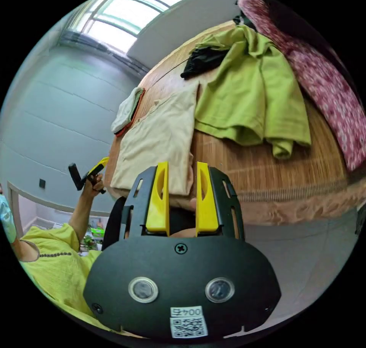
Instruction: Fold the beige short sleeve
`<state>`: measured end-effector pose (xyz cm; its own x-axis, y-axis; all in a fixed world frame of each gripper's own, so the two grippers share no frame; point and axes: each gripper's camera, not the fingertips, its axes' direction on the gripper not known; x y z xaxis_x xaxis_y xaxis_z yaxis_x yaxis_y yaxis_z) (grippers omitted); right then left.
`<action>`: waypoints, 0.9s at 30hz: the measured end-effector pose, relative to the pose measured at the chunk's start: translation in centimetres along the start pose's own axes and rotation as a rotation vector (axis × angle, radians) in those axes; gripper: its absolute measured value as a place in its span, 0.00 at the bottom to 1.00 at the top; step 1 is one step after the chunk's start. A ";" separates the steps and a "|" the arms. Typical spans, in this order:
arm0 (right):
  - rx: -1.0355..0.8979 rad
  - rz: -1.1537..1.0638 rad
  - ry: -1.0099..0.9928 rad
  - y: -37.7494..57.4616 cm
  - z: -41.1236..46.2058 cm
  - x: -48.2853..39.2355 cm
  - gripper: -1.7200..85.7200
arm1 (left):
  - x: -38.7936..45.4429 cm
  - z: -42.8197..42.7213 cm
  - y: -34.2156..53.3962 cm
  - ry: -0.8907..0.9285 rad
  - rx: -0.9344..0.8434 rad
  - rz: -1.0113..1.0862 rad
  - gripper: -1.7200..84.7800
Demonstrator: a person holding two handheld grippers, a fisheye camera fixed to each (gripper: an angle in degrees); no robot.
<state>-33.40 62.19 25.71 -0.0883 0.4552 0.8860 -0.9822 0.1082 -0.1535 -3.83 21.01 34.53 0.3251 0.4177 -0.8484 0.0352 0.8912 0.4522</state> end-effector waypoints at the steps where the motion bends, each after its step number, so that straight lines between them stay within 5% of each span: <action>1: 0.000 0.031 0.002 0.9 -0.3 1.5 0.12 | 3.3 0.9 0.0 0.019 0.001 0.058 0.13; 17: -0.071 0.150 -0.089 3.6 -1.9 11.4 0.06 | 28.9 14.1 -2.0 -0.044 -0.114 0.511 0.16; 27: -0.068 0.111 -0.250 2.4 -5.4 13.2 0.05 | 36.4 17.8 -3.3 -0.374 -0.054 0.629 0.07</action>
<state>-35.98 73.20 34.64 -0.2415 0.2367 0.9411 -0.9515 0.1327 -0.2776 24.72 30.14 7.11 0.5694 0.7737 -0.2777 -0.3078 0.5139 0.8007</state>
